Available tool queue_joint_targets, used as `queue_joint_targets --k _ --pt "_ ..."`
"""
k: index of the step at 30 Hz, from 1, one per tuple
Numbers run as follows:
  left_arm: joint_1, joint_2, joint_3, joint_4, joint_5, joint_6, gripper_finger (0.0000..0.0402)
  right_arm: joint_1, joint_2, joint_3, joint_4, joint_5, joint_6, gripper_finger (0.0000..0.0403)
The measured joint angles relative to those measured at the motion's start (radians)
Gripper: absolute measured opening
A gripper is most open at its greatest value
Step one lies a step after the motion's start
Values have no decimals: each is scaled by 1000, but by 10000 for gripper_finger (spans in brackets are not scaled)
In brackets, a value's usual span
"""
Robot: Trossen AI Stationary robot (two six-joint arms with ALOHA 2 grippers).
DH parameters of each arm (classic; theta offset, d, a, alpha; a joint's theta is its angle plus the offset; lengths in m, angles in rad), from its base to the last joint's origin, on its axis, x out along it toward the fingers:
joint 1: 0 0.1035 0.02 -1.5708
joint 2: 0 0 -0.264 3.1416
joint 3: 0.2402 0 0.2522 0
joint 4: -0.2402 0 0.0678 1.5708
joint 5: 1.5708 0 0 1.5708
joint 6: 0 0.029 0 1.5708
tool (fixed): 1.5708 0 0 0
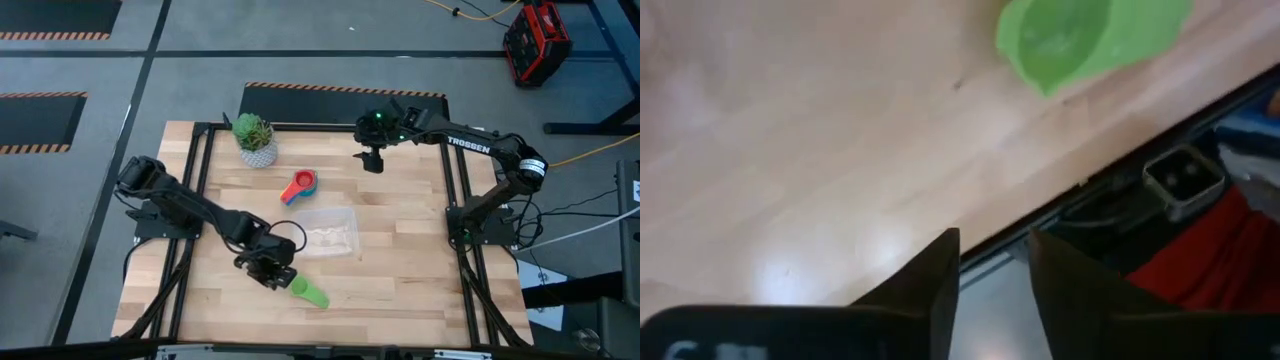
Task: Nest measuring cups in basket
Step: Stack the green measuring cup on top of the red measuring cup
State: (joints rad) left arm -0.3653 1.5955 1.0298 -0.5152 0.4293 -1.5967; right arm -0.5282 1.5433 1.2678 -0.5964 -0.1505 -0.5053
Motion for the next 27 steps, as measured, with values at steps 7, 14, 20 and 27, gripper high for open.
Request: queue_joint_targets --k 7,14,20,27 --pt "19 -1 0 13 -172 -62 129 0 0 0 0 0 0 305" --pt "-2 28 1 96 -259 -172 127 0 0 0 0 0 0 305" --pt "-23 109 1 200 -254 -222 126 0 1 -1 2 0 0 305" --pt "-39 181 -1 250 -228 -294 126 0 1 -1 1 0 0 305"
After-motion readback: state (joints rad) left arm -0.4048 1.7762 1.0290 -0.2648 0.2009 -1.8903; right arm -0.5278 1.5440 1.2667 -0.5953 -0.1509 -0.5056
